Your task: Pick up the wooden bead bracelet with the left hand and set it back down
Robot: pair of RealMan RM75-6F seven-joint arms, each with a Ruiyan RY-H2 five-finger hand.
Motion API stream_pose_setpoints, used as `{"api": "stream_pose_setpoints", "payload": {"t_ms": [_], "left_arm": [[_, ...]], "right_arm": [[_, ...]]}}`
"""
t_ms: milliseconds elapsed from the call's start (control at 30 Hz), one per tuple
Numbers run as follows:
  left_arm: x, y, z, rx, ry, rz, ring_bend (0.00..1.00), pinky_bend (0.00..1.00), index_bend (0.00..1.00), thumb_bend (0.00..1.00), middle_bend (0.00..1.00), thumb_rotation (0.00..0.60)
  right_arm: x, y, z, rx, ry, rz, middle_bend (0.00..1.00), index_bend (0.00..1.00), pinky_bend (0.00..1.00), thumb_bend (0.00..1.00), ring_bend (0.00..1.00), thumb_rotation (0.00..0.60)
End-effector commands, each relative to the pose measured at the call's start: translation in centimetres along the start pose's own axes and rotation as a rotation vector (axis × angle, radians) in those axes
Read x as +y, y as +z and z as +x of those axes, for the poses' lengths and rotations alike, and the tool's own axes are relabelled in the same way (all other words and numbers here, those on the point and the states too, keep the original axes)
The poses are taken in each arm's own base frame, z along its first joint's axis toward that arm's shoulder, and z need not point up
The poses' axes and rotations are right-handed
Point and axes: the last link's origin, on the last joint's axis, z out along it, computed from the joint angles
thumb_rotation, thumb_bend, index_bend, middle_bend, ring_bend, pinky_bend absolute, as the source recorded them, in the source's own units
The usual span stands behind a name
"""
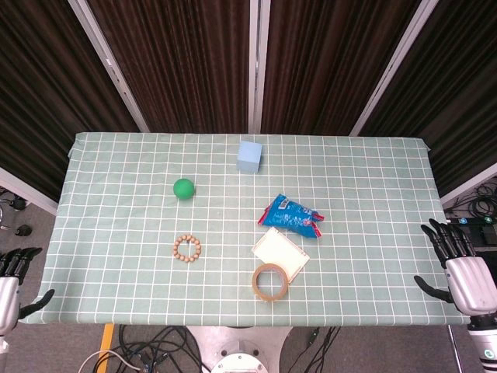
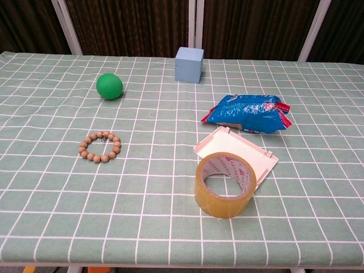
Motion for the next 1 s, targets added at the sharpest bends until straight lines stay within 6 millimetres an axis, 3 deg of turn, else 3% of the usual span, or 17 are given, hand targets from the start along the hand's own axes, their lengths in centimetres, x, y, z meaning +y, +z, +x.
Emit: {"api": "stream_pose_setpoints", "payload": {"t_ms": [33,633,767,900,1000], "left_arm": [[0.1,0.2,0.1,-0.002,-0.003,-0.008,0.13,0.16,0.2,0.16,0.2,0.6],[1.0,0.9,-0.3,-0.05,-0.021,-0.068,0.13,0.16,0.22,0.16,0.2,0.6],[2.5,2.9,-0.4,-0.081,0.009,-0.216,0.13,0.18,0.28,0.16,0.26,0.6],[5.4,6.0,-1.3,-0.121,0.045,-0.433,0.22,0.21,0.38,0.16,0.38,0.6],[7.9,7.9,-2.7,-0.156,0.074,-0.583,0.23,0.21,0.42,0.17,0.4,0.6]], "right_arm": [[-0.2,0.2,0.0,0.003,0.011,0.009,0.0,0.0,0.0,0.11,0.0,0.6],[-0.2,0.7,-0.1,-0.014,0.049,0.019,0.0,0.0,0.0,0.11,0.0,0.6],[-0.5,1.1,1.1,0.022,0.022,0.043,0.0,0.0,0.0,0.11,0.0,0.6],[-1.0,1.2,2.0,0.046,0.012,0.065,0.0,0.0,0.0,0.11,0.0,0.6],[-1.0,1.1,2.0,0.043,0.022,0.061,0.0,0.0,0.0,0.11,0.0,0.6]]}}
